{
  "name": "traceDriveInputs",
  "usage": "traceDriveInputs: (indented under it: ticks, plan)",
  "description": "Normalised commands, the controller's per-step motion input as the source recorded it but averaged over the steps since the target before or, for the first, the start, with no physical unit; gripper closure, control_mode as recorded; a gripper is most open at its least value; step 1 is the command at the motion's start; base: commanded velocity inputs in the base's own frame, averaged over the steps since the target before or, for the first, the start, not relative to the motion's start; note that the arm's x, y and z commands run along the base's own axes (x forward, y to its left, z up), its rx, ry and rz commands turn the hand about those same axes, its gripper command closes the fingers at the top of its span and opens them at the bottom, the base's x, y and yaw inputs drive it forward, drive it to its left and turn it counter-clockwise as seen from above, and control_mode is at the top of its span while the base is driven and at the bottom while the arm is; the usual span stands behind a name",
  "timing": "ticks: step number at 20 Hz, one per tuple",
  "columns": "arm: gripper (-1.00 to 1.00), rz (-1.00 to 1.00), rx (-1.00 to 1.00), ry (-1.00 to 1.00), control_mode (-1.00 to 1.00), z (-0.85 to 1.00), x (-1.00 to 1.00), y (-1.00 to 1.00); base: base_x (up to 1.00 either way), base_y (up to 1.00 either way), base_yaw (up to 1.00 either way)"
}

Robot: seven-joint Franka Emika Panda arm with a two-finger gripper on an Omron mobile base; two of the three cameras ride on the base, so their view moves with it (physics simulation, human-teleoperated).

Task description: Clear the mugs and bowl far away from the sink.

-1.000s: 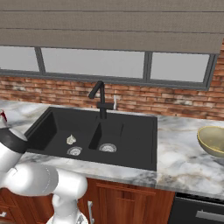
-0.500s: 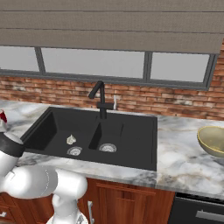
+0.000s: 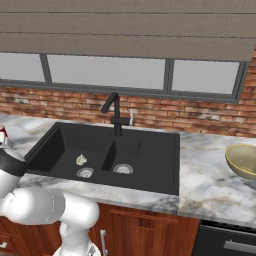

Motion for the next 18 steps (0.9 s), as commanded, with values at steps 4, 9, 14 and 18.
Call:
traceDriveInputs:
  ticks: [4,9,14,18]
  plan:
    - [-1.00,-0.02,0.00,0.00,-1.00,-0.05,0.20,0.20,0.00,0.00,0.00]
    - [-1.00,-0.02,0.00,0.00,-1.00,-0.16,0.10,0.25,0.00,0.00,0.00]
    - [-1.00,-0.01,0.00,0.00,-1.00,-0.15,0.18,0.18,0.00,0.00,0.00]
    - [-1.00,0.00,0.00,0.00,-1.00,-0.11,0.21,0.11,0.00,0.00,0.00]
